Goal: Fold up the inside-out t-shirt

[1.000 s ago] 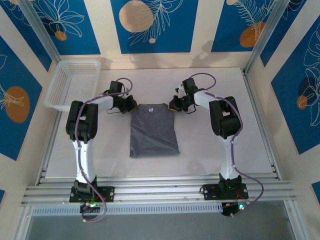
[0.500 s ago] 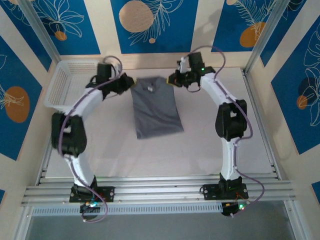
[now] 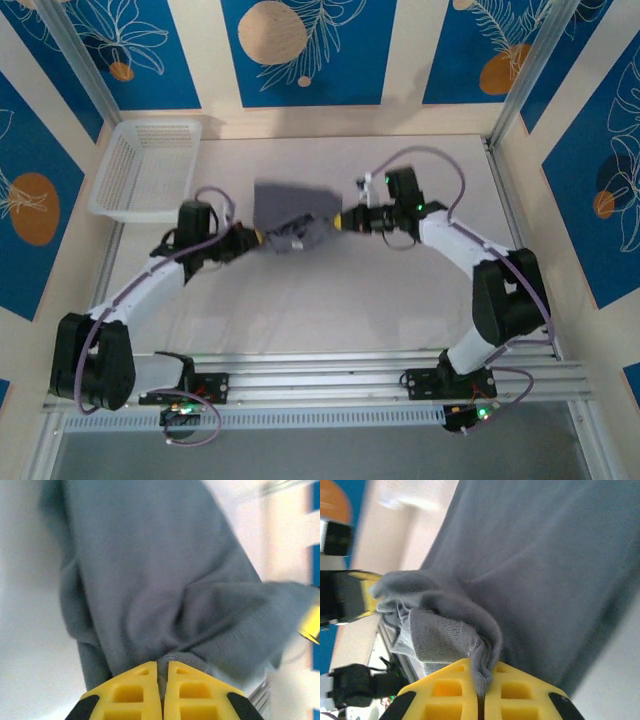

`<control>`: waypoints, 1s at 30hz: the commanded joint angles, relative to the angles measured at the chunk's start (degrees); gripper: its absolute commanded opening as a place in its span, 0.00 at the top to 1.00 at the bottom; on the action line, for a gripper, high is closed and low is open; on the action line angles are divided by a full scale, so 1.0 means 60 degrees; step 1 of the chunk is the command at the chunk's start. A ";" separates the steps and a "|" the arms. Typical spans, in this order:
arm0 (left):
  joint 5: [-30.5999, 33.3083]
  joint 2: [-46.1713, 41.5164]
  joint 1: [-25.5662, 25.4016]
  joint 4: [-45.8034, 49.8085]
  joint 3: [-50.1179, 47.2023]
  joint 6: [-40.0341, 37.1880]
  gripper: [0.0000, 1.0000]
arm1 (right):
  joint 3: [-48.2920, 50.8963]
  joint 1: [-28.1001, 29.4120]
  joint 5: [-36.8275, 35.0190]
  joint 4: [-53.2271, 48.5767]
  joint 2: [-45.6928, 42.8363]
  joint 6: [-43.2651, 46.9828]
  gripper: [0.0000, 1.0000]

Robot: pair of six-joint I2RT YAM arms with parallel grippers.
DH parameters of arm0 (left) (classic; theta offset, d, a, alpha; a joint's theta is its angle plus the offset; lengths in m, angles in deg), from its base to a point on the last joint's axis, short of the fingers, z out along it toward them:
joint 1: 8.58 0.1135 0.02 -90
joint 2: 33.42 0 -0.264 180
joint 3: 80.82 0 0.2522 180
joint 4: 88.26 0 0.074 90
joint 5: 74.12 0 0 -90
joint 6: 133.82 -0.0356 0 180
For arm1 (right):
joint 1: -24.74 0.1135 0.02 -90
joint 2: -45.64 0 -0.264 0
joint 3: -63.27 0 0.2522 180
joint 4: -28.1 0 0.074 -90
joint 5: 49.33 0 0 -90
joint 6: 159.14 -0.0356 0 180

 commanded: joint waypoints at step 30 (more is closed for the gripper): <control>0.5861 0.1032 -0.0721 0.0229 0.0574 -0.1477 1.00 | -0.3175 -0.0141 -0.0074 0.0434 0.3491 0.0761 0.98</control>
